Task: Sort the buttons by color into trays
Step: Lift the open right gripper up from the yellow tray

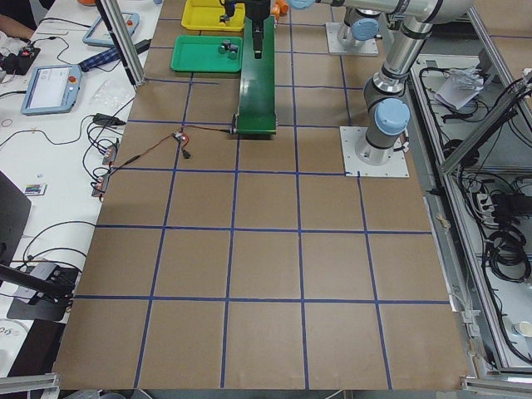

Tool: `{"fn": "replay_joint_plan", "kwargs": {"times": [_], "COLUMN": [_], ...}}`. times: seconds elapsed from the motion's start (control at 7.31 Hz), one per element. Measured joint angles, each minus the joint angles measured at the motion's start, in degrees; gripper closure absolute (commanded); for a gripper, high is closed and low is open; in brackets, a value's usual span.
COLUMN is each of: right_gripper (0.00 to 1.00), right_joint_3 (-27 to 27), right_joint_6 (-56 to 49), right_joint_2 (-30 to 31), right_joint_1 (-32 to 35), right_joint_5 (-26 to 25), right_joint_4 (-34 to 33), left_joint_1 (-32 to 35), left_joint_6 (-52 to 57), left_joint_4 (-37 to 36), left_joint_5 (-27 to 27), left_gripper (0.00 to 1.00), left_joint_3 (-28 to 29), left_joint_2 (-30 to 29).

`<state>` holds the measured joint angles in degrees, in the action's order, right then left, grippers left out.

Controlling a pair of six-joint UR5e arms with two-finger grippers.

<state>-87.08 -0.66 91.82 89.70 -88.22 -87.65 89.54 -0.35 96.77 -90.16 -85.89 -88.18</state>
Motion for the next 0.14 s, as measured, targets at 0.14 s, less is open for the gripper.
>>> {"fn": "replay_joint_plan", "kwargs": {"times": [0.14], "right_gripper": [0.00], "right_joint_3": [0.6], "right_joint_6": [1.1], "right_joint_2": [-0.3], "right_joint_1": [0.0], "right_joint_5": [0.0], "right_joint_4": [0.6], "left_joint_1": [0.0], "left_joint_6": [0.0], "left_joint_4": [0.0], "left_joint_5": [0.0], "left_gripper": [0.00], "left_joint_3": [0.0], "left_joint_2": [0.0]}}
